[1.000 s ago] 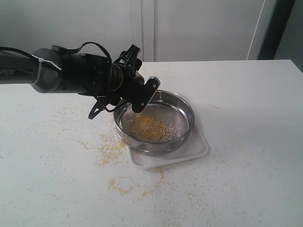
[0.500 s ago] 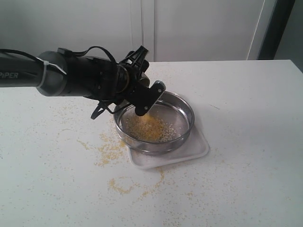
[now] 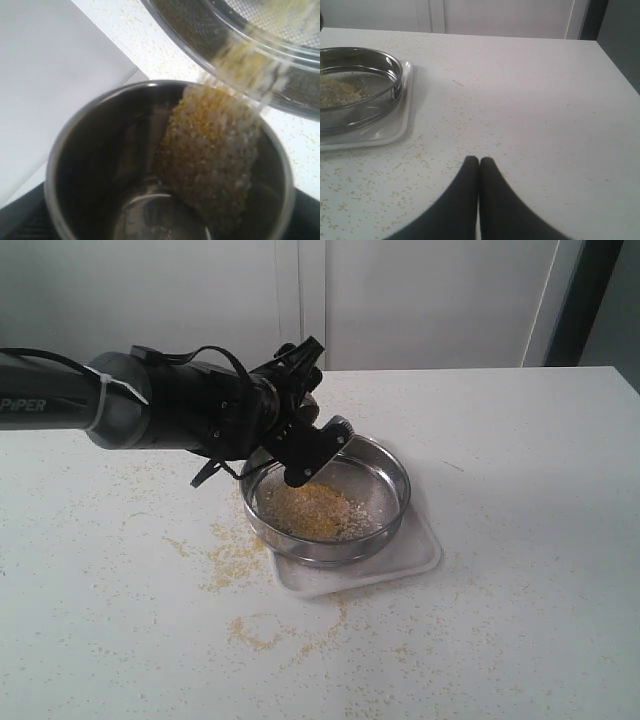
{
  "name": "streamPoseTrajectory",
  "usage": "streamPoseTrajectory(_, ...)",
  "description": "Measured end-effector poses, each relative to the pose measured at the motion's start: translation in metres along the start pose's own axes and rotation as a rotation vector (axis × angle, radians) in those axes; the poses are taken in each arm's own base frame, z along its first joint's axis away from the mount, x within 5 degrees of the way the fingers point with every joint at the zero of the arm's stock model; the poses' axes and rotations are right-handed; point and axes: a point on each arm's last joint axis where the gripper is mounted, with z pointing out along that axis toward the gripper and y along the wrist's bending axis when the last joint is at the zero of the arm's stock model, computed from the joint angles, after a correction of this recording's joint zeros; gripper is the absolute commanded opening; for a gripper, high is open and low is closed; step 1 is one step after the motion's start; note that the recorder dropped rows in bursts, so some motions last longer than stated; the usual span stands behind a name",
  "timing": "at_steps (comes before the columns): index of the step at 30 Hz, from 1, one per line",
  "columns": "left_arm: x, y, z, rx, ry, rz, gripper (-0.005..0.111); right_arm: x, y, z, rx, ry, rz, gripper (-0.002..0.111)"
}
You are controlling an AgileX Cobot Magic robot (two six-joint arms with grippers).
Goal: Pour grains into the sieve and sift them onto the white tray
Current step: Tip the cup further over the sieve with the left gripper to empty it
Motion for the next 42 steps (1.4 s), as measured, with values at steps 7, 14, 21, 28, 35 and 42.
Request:
streamPoseTrajectory(7, -0.008, 0.005, -0.004, -0.025, -0.002, 0.046, 0.000, 0.000, 0.000, 0.000, 0.000, 0.000, 0.000, 0.000)
streamPoseTrajectory(14, -0.006, 0.007, -0.005, -0.038, 0.029, 0.095, 0.000, 0.000, 0.000, 0.000, 0.000, 0.000, 0.000, 0.000)
streamPoseTrajectory(21, -0.001, 0.008, -0.005, -0.046, 0.089, 0.151, 0.000, 0.000, 0.000, 0.000, 0.000, 0.000, 0.000, 0.000)
streamPoseTrajectory(28, -0.004, 0.010, -0.007, -0.047, 0.097, 0.157, 0.000, 0.000, 0.000, 0.000, 0.000, 0.000, 0.000, 0.000)
streamPoseTrajectory(35, -0.017, 0.016, -0.015, -0.061, 0.098, 0.173, 0.000, 0.000, 0.000, 0.000, 0.000, 0.000, 0.000, 0.000)
streamPoseTrajectory(42, -0.013, 0.015, -0.019, -0.028, 0.189, 0.173, 0.000, 0.000, 0.000, 0.000, 0.000, 0.000, 0.000, 0.000)
